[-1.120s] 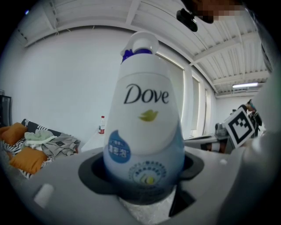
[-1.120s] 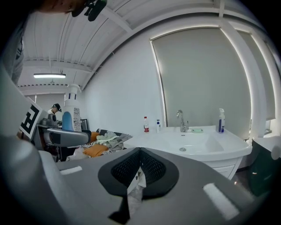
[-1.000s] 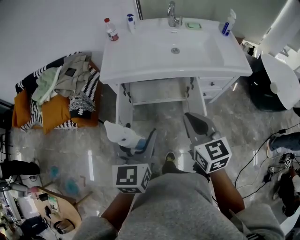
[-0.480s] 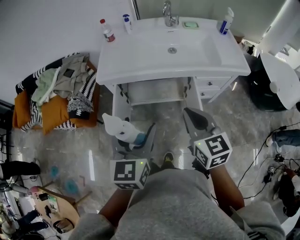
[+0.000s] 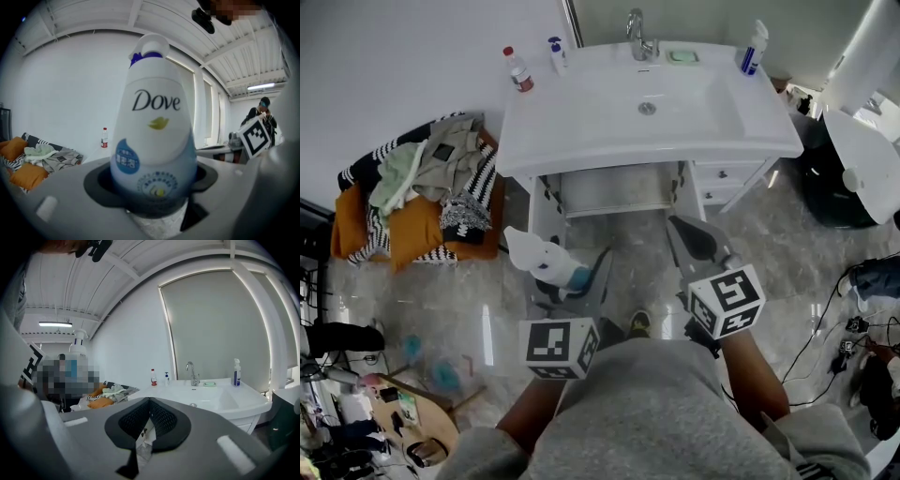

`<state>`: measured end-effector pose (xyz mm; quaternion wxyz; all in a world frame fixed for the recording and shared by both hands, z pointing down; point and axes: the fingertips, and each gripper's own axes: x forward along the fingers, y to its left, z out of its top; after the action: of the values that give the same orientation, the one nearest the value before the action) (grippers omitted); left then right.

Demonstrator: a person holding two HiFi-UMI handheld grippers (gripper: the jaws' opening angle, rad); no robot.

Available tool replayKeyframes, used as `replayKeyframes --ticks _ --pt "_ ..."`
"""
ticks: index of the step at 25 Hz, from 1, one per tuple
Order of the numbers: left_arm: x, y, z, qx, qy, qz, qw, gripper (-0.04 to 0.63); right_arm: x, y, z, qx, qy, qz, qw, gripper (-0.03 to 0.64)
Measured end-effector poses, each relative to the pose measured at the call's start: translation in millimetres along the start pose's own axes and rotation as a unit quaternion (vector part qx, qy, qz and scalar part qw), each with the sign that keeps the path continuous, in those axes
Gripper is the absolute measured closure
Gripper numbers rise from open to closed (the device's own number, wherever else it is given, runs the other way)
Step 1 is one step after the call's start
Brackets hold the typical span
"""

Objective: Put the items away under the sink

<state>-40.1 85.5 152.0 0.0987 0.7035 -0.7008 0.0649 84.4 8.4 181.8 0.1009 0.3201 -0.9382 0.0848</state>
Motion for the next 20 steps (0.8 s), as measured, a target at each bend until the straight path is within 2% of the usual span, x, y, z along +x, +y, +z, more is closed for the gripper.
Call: replayKeyframes --ticks 20 --pt "1.3 -6.3 5.0 0.01 -0.007 0.002 0.9999 0.243 -2.5 -2.2 4.3 0.007 -0.012 0.004 1.0 0.617"
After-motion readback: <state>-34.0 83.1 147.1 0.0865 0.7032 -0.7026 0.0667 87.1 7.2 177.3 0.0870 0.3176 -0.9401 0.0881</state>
